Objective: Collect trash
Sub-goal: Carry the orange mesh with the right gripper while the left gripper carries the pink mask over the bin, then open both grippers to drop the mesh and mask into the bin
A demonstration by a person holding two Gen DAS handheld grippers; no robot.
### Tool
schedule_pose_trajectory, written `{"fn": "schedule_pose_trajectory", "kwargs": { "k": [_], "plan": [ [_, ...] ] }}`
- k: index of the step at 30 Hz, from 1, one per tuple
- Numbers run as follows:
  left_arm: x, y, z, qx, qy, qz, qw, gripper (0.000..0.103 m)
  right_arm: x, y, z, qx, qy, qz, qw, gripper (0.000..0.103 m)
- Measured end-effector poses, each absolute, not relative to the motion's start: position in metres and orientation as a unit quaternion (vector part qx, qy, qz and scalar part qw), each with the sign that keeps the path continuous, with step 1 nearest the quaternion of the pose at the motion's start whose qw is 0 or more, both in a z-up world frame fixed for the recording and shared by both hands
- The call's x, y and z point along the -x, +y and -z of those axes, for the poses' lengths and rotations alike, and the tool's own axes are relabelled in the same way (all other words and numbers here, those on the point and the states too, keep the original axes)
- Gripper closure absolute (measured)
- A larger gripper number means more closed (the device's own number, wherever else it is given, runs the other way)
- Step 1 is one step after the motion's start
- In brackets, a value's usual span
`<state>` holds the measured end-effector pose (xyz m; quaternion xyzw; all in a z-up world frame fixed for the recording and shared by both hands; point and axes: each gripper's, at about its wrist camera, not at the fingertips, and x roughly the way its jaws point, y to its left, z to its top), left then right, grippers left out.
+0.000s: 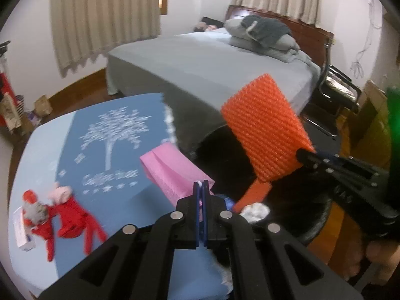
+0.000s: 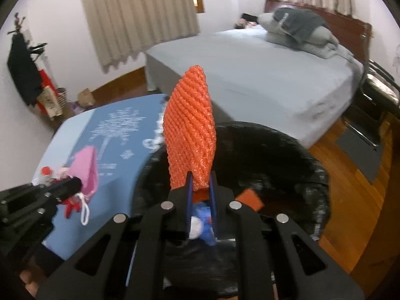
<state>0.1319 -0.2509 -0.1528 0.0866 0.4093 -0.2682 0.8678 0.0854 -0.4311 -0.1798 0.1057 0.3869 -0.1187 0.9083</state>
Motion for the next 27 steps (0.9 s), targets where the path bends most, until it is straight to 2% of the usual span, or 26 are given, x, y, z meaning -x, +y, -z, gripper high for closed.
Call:
{"fn": "schedule_pose_trajectory", "kwargs": {
  "k": [9,12,14,17,19,24,27],
  "plan": [
    [-0.140,-0.326,0.166,-0.109,0.414,0.312,0.848,0.101,-0.083,-0.484,0.216,-0.114,0.421,0.154,0.886,0.091],
    [-0.148,-0.342,0.190,-0.123,0.439,0.323,0.829,0.097,-0.087,-0.494,0.232,-0.120,0.441,0.161,0.875,0.087],
    [-0.150,-0.347,0.206,-0.139,0.448,0.317,0.824,0.080,-0.087,-0.496,0.242,-0.127,0.454,0.164,0.867,0.085],
    [-0.152,-0.339,0.224,-0.144,0.462,0.307,0.819,0.066,-0.081,-0.496,0.253,-0.134,0.463,0.170,0.859,0.077],
    [-0.151,-0.328,0.229,-0.144,0.466,0.299,0.820,0.059,-0.075,-0.495,0.259,-0.141,0.465,0.174,0.857,0.077],
    [-0.148,-0.298,0.232,-0.138,0.476,0.278,0.823,0.056,-0.064,-0.486,0.256,-0.149,0.462,0.174,0.857,0.073],
    [-0.147,-0.275,0.223,-0.130,0.473,0.265,0.830,0.047,-0.061,-0.474,0.244,-0.152,0.453,0.161,0.864,0.071]
  ]
}}
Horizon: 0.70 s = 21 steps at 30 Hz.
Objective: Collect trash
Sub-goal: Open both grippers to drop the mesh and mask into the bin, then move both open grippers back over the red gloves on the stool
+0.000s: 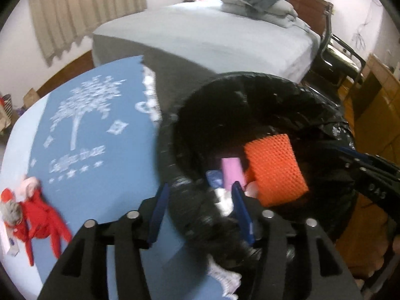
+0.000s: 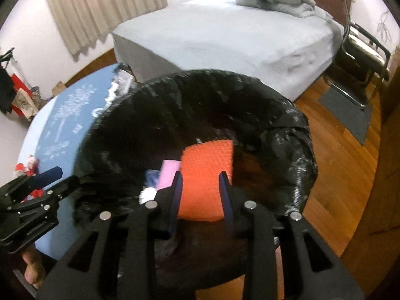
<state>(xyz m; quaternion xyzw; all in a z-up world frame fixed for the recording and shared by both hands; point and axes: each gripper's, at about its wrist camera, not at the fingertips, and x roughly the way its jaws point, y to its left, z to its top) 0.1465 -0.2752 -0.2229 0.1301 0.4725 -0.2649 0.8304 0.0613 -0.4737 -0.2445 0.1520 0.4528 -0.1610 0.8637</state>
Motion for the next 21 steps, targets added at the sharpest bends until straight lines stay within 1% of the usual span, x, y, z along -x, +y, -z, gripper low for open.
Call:
{"fn": "schedule_pose_trajectory", "kwargs": {
  "k": [1,2,7,12,21],
  "plan": [
    [-0.146,-0.266,0.220,-0.129,0.469,0.259,0.834,0.043,-0.062,-0.465,0.239,-0.150,0.450,0.153,0.867,0.070],
    [-0.146,-0.255,0.216,-0.129,0.464,0.250,0.840,0.042,-0.063,-0.457,0.236,-0.147,0.448,0.147,0.869,0.070],
    [-0.153,-0.189,0.204,-0.115,0.460,0.203,0.856,0.041,-0.074,-0.404,0.220,-0.124,0.440,0.102,0.884,0.066],
    [-0.157,-0.109,0.195,-0.095,0.459,0.144,0.872,0.040,-0.089,-0.342,0.211,-0.102,0.437,0.051,0.892,0.056],
    [-0.155,0.024,0.188,-0.049,0.455,0.044,0.888,0.037,-0.118,-0.239,0.207,-0.081,0.439,-0.025,0.894,0.056]
  ]
}}
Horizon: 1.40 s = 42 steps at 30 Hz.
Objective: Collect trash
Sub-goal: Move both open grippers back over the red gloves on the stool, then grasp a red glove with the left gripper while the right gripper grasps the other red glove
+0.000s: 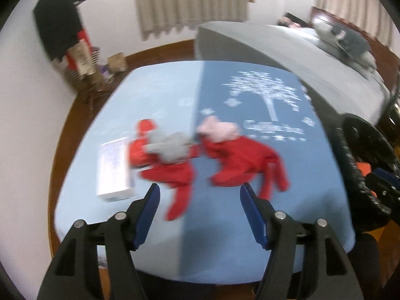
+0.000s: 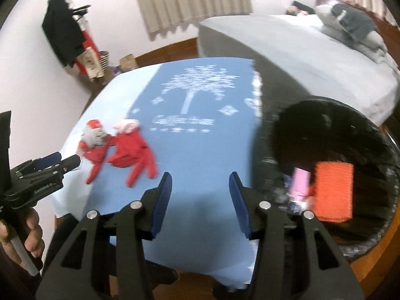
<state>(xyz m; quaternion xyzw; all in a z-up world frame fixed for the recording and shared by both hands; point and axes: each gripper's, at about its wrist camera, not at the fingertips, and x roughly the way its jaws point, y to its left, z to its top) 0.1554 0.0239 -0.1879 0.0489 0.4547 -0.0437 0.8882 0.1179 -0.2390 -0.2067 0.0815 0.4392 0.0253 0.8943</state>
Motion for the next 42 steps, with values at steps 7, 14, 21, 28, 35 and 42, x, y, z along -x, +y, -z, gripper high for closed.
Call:
{"fn": "schedule_pose_trajectory", "kwargs": {
  "k": [7,14,21,28,35,42],
  "plan": [
    [-0.156,0.081,0.190,-0.029,0.451,0.010,0.892,0.037,-0.136,-0.177,0.205,-0.063,0.439,-0.058,0.895,0.056],
    [-0.161,0.096,0.198,-0.015,0.452,0.013,0.892,0.037,-0.156,-0.144,0.218,-0.050,0.446,-0.067,0.891,0.056],
    [-0.167,0.089,0.211,-0.003,0.461,0.026,0.887,0.037,-0.177,-0.139,0.234,-0.048,0.452,-0.066,0.888,0.056],
    [-0.180,0.066,0.228,-0.012,0.470,0.042,0.882,0.037,-0.198,-0.145,0.254,-0.053,0.461,-0.061,0.884,0.056],
    [-0.200,0.054,0.244,-0.022,0.477,0.048,0.877,0.037,-0.216,-0.149,0.272,-0.057,0.473,-0.062,0.877,0.056],
    [-0.213,0.053,0.266,-0.023,0.494,0.047,0.868,0.037,-0.229,-0.148,0.287,-0.058,0.484,-0.069,0.870,0.067]
  ]
}}
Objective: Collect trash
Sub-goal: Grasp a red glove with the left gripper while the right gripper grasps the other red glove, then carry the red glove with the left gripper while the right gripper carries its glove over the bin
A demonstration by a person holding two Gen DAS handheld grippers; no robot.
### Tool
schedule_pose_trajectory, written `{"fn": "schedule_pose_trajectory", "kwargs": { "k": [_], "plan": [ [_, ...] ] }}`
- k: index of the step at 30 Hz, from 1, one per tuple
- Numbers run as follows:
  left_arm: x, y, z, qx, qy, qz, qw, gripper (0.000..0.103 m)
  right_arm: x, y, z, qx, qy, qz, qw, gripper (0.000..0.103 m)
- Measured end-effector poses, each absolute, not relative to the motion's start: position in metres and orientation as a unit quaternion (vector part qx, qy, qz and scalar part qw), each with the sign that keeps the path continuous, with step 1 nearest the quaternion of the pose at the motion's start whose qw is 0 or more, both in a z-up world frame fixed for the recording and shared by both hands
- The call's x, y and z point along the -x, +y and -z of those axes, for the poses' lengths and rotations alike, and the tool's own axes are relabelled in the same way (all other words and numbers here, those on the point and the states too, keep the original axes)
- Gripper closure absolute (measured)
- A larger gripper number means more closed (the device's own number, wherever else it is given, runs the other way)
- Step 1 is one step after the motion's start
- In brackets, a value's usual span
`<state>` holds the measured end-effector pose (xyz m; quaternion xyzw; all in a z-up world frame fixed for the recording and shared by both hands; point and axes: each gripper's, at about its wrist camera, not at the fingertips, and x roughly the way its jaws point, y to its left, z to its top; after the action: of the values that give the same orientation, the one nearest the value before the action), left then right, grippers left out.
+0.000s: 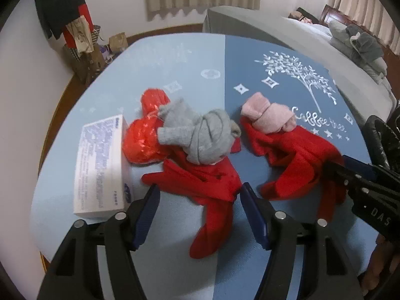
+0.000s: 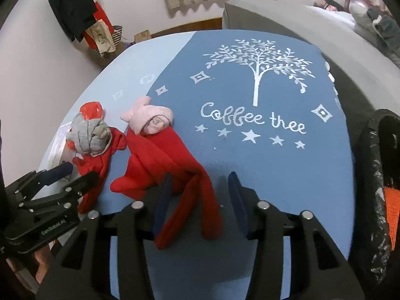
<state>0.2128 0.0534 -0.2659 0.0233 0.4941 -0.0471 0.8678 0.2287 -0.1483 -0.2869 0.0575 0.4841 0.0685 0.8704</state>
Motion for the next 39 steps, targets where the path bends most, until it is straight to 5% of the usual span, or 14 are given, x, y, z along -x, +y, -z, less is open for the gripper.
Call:
{"fn": "schedule_pose_trajectory", "kwargs": {
  "k": [1,5,7,39],
  "plan": [
    [-0.214,0.054,0.269,-0.023,0.497,0.047,0.866,0.041,-0.230,-0.147,0.289,-0.058,0.487,-0.074,0.868,0.071],
    [-0.214,0.054,0.271,-0.011,0.506,0.064,0.860,0.083,-0.231,-0.143,0.288,-0.053,0.490,-0.093,0.865,0.092],
    [-0.212,0.052,0.266,-0.016,0.501,0.066,0.863,0.088,-0.228,-0.141,0.282,-0.051,0.485,-0.101,0.867,0.095],
    [-0.144,0.013,0.171,-0.024,0.436,0.108,0.893,0.090,-0.141,-0.191,0.154,-0.088,0.381,-0.092,0.916,0.096]
  ]
}}
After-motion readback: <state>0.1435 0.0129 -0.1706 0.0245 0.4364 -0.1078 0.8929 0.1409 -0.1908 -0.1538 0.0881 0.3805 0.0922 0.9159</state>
